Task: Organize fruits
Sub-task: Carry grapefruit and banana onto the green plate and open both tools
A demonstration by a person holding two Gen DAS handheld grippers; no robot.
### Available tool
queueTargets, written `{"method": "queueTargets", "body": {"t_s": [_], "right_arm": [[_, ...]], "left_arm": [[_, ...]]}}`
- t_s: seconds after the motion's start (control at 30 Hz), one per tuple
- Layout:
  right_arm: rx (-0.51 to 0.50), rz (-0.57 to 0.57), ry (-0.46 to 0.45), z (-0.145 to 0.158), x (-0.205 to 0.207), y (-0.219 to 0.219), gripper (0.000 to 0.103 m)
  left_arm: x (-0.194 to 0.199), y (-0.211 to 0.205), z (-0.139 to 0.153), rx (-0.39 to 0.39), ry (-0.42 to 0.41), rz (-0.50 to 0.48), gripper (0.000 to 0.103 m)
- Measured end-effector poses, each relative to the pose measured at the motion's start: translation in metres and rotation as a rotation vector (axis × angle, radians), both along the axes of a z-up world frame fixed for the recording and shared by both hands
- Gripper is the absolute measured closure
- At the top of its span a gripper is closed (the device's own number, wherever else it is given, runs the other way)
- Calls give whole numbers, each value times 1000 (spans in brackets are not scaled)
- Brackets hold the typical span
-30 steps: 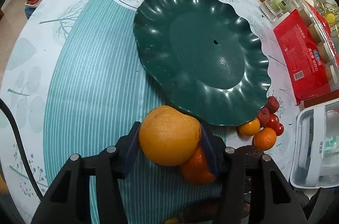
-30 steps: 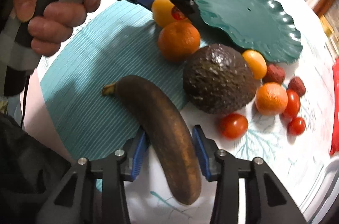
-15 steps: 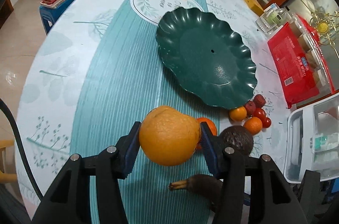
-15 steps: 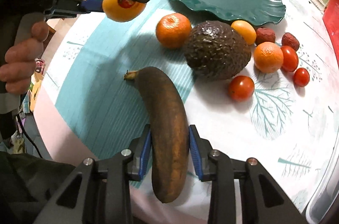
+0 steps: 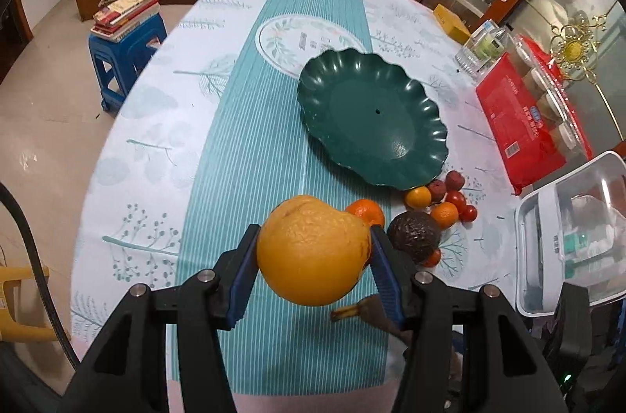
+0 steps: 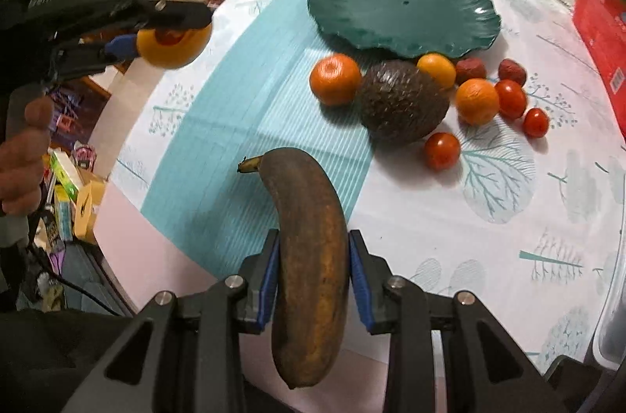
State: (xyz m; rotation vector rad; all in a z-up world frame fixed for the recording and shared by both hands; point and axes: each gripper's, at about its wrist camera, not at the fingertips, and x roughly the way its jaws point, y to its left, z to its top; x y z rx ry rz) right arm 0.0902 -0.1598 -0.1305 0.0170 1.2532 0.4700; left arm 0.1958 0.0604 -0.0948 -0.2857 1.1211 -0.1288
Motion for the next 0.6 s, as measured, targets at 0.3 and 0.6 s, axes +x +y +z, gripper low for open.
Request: {"method": "queueTargets", "body": {"t_s": [0.3,0.6], "right_arm": [[30,-56,-128,41,21,-6,70],[48,-122,-202,69,78,-26,70]], "left_arm": [[6,-1,37,9,-60,-9,50],[42,-4,54,12,-86,-24,50]]}}
